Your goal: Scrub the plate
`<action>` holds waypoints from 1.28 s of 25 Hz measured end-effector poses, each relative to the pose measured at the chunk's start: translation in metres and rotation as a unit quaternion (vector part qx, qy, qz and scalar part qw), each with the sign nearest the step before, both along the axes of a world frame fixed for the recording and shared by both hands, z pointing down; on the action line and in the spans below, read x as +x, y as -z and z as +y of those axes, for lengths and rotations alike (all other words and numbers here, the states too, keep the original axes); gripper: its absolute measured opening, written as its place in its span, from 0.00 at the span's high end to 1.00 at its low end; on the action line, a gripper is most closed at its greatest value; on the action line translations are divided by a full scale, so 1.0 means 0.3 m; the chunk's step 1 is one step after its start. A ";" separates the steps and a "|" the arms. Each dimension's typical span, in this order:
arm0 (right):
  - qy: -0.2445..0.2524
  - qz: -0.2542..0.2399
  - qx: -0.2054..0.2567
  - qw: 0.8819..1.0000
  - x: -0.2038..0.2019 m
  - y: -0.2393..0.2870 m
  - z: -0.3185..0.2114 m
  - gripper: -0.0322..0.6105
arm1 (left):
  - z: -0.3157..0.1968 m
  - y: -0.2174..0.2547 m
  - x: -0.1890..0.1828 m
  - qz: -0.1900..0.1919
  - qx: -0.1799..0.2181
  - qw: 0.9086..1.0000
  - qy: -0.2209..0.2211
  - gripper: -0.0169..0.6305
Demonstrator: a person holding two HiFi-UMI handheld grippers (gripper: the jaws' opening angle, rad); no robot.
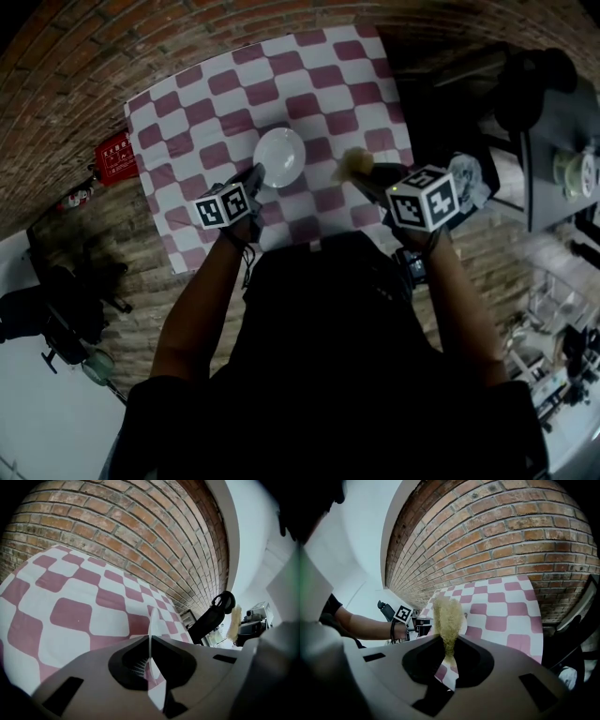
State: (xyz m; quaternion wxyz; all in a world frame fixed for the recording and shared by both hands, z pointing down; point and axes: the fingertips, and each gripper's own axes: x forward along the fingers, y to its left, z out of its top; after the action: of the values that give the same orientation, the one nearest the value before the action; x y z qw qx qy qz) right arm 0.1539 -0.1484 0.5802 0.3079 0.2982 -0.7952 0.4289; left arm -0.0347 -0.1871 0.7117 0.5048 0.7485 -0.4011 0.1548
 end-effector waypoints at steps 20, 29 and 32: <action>0.003 -0.001 -0.003 1.000 -0.026 0.004 0.072 0.88 | -0.042 -0.176 -0.073 -0.084 -0.016 0.996 -0.020 0.86; -0.006 0.000 0.001 1.000 -0.034 0.014 0.104 0.88 | -0.043 -0.239 -0.096 -0.158 -0.031 0.986 -0.051 0.82; -0.010 0.000 0.003 1.000 -0.041 0.017 0.111 0.88 | -0.045 -0.244 -0.097 -0.175 -0.030 0.982 -0.057 0.81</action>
State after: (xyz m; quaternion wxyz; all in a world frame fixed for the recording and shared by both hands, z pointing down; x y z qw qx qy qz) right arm 0.1416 -0.1150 0.5750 0.3026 0.3074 -0.7936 0.4292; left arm -0.0637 -0.2007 0.7850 0.4395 0.7159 -0.4349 0.3245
